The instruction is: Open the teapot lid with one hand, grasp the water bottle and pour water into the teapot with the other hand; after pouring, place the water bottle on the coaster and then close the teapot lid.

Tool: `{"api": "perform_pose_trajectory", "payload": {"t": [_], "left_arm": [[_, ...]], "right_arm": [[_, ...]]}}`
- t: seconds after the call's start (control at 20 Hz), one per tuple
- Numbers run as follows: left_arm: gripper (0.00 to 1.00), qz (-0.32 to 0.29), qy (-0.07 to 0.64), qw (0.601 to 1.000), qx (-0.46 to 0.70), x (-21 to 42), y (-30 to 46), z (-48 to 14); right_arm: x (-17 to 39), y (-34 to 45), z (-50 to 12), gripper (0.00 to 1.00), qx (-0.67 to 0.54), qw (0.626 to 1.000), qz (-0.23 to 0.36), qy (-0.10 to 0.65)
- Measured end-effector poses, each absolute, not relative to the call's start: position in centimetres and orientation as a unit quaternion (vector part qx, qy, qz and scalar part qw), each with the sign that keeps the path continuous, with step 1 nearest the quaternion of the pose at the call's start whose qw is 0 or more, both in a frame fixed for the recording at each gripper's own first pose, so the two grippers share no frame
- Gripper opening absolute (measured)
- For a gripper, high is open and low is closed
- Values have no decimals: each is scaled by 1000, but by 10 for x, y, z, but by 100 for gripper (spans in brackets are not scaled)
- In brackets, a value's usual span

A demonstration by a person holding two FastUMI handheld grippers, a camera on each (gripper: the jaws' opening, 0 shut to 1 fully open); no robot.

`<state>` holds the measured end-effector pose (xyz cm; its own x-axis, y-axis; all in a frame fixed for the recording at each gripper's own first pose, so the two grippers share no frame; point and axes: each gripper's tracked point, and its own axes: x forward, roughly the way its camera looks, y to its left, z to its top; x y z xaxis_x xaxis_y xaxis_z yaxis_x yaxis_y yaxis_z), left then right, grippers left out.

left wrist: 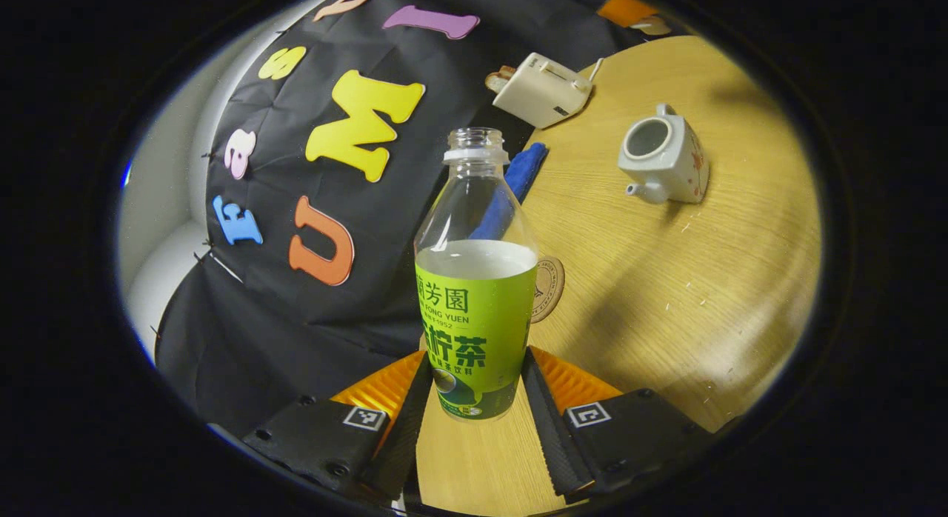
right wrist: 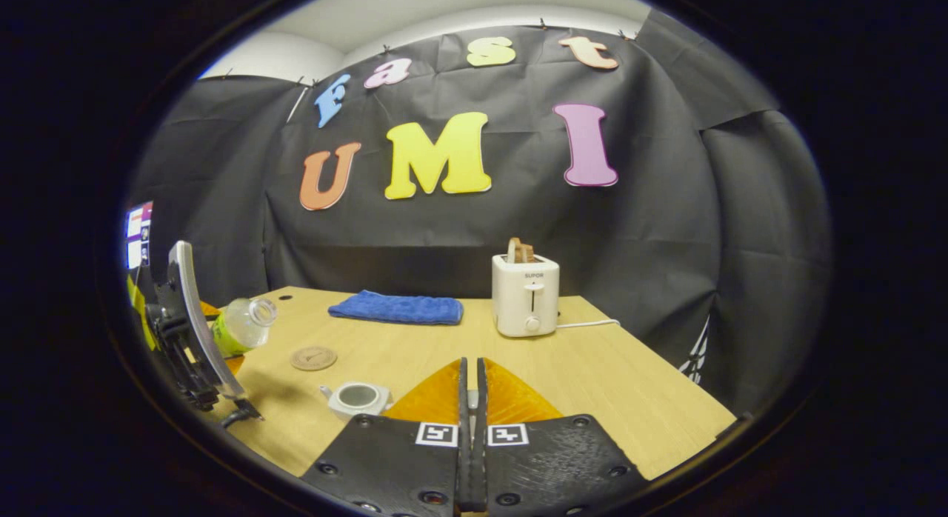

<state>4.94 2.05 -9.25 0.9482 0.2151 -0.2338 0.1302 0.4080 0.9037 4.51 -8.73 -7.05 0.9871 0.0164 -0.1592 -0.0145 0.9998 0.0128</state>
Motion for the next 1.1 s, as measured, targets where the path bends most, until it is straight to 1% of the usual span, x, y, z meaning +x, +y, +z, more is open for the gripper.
{"api": "perform_pose_trajectory", "payload": {"t": [0.15, 0.3, 0.55, 0.7, 0.75, 0.8, 1.1], "left_arm": [[73, 27, 142, 787, 600, 59, 11, -84], [73, 17, 151, 750, 644, 66, 12, -81], [73, -7, 173, 691, 702, 62, 2, -90], [73, -14, 174, 668, 723, 68, -6, -87], [70, -15, 172, 661, 730, 68, -7, -84], [73, -17, 174, 653, 737, 70, -9, -84], [73, -22, 168, 617, 769, 77, -19, -77]], "right_arm": [[43, -93, -72, 0, 10, 997, 11, 79], [43, -100, -73, 0, 12, 997, 9, 76], [38, -108, -82, 0, 22, 996, 10, 81], [36, -116, -88, 0, 28, 996, 6, 86], [35, -118, -90, 0, 30, 996, 4, 87], [34, -120, -90, 0, 32, 996, 3, 87], [32, -124, -92, 0, 36, 996, -1, 86]]}}
